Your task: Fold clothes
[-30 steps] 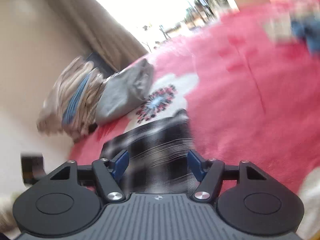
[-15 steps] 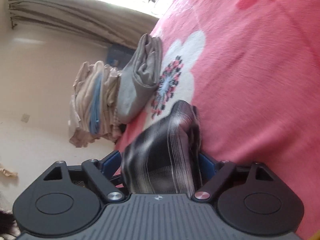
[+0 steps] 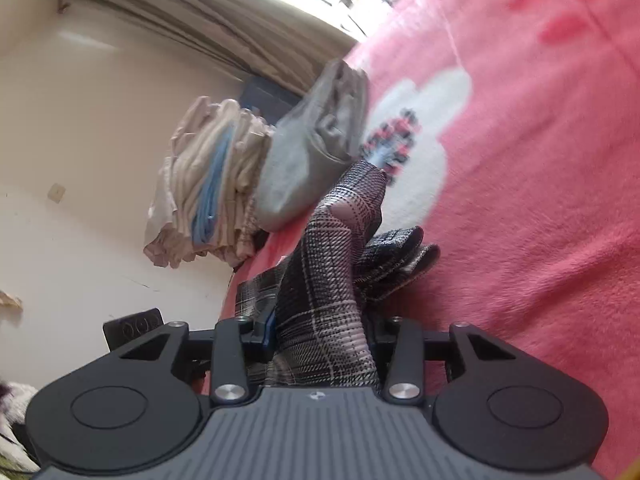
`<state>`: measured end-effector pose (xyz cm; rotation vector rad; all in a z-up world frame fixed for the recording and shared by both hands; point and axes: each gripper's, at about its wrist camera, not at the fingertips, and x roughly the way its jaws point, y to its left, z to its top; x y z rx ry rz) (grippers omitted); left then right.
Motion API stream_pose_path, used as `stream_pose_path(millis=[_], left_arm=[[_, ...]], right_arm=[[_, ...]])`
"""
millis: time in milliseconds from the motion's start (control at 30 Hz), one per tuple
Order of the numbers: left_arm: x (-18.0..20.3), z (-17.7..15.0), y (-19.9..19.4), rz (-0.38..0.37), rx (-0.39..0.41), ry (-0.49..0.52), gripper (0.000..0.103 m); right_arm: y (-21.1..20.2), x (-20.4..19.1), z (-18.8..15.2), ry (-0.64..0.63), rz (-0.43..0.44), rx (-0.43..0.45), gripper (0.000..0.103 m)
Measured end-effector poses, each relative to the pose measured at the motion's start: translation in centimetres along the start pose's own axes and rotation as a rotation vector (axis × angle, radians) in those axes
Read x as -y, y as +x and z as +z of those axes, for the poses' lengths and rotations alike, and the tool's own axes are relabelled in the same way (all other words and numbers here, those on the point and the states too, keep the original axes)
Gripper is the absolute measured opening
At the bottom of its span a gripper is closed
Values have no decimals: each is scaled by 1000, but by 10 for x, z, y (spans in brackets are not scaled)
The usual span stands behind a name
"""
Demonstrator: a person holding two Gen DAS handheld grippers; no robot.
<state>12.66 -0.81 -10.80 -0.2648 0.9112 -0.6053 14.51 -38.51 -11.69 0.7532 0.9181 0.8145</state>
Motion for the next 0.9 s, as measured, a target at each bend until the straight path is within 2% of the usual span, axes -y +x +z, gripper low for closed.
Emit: stream_pose_path(millis=[33,133,333,467,567,700,900], left_arm=[[1,1,-4,-2,9,-1,35],[12,3,-18,-2,38,19,27],[30,5,-52,33,102,14,24],[35,11,-84,63,172,4,23],[35,23,-105,101,235,9,23],[30,46,-124,187,323,49,23],[14,94,-120,345,421,88,23]], right_arm=[[-4,-8,-3,-21,-6,13,42],[-15,-33,-10,-84,-22,53,41],[-26,-83,-23,-184,-10,129,40],[-17,-109,-15,-245,20,161,40],[0,-124,0,-270,49,185,40],[30,-135,29,-284,79,204,40],[84,-147,85,-301,74,209,40]])
